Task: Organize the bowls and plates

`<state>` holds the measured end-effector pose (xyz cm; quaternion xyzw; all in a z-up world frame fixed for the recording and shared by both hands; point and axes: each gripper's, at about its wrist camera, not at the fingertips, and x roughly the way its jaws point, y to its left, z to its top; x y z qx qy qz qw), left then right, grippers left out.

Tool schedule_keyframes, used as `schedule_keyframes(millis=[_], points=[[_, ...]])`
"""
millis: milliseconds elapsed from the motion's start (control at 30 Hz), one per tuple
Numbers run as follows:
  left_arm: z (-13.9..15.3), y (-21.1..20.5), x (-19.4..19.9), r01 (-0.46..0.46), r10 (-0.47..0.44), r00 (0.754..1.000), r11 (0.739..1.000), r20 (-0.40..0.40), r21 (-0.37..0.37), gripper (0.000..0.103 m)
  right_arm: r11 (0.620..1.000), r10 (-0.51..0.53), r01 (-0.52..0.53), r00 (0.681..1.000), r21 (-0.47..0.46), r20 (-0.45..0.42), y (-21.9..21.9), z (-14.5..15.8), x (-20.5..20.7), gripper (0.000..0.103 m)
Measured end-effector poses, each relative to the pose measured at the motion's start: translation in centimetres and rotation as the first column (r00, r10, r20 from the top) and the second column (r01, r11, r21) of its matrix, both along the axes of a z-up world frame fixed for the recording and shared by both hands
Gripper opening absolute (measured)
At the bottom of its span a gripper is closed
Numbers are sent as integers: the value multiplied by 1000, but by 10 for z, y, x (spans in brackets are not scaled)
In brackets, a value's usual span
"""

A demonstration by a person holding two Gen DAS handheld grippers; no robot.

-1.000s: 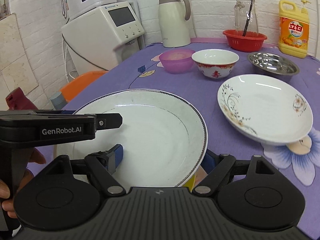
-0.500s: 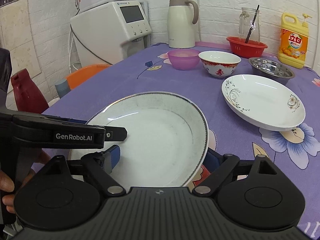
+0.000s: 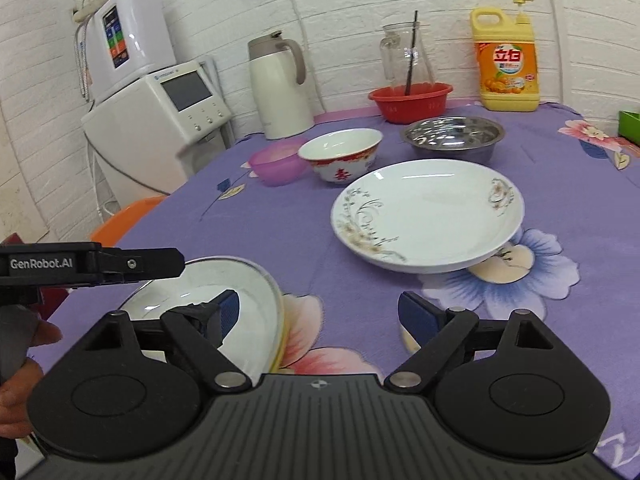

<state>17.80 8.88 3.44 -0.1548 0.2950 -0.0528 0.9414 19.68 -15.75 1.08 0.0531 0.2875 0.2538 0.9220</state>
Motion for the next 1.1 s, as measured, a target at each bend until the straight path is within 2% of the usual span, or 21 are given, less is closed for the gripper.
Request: schedule_keyframes(millis=[267, 367, 467, 600, 800, 967, 1100], points=[[11, -36, 76, 82, -82, 996, 997, -38, -13, 72, 990, -127, 127, 992, -67, 1, -39, 2, 73, 103], [7, -46, 108, 96, -96, 992, 995, -77, -13, 73, 975, -186, 180, 982, -130, -33, -42, -9, 110, 103], [0, -53, 133, 107, -107, 986, 994, -125, -9, 75, 977, -183, 174, 981, -124, -68, -46, -23, 131, 103], [-10, -55, 157, 120, -124, 982, 992, -140, -37, 75, 978, -176, 165, 981, -128, -84, -45, -35, 142, 103], [-27, -57, 186, 118, -127, 974, 991, -190, -58, 75, 977, -169, 162, 985, -138, -39, -45, -39, 141, 103], [-31, -65, 196, 138, -145, 971, 989, -191, -47, 75, 979, -164, 157, 986, -130, -41, -47, -40, 142, 103], [-36, -71, 199, 151, -152, 968, 988, -199, -21, 69, 982, -155, 148, 987, -117, -47, -45, -39, 139, 103]])
